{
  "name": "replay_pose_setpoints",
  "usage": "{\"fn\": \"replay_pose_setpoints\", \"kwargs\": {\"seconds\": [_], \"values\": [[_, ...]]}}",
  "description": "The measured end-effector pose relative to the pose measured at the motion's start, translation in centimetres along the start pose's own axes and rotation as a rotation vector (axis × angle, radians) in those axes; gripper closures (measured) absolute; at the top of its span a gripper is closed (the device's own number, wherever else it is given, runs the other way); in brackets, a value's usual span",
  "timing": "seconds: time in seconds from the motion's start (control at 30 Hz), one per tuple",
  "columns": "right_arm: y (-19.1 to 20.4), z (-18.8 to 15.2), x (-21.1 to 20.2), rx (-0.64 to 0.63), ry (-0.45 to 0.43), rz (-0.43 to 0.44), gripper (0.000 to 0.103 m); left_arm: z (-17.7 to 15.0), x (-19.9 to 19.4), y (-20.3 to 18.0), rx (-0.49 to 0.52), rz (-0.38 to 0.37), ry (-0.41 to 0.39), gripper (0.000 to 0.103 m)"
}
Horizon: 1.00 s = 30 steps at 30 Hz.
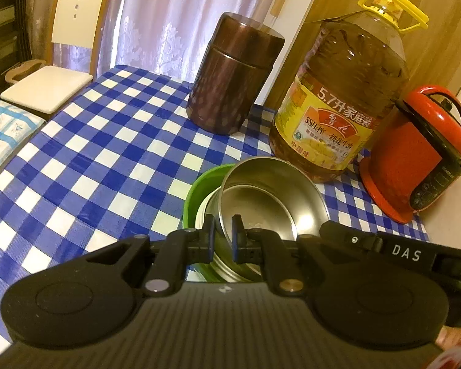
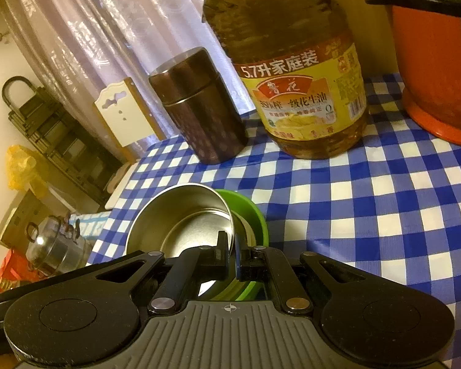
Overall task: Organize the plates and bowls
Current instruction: 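Lower the steel bowl into the green and cream bowl stack with both grippers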
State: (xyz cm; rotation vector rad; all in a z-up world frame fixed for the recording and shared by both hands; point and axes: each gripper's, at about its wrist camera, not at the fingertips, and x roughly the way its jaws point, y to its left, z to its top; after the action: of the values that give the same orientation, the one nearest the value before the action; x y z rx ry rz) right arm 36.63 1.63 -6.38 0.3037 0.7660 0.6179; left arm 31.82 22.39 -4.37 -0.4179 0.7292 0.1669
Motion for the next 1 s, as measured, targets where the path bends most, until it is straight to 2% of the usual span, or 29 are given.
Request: {"fn": "replay_pose_setpoints", "kwargs": {"seconds": [0.8, 1.0], "values": [[-0.25, -0.22, 0.49, 0.011, -0.014, 0.005, 0.099, -0.14, 0.59, 0.32, -0.037, 0.007, -0.005, 0.094], [-0.62, -0.09, 0.59, 0.045, -0.018, 0.017, 0.098, -0.07, 0.53, 0.66, -0.081, -0.015, -0.020, 0.092]]}}
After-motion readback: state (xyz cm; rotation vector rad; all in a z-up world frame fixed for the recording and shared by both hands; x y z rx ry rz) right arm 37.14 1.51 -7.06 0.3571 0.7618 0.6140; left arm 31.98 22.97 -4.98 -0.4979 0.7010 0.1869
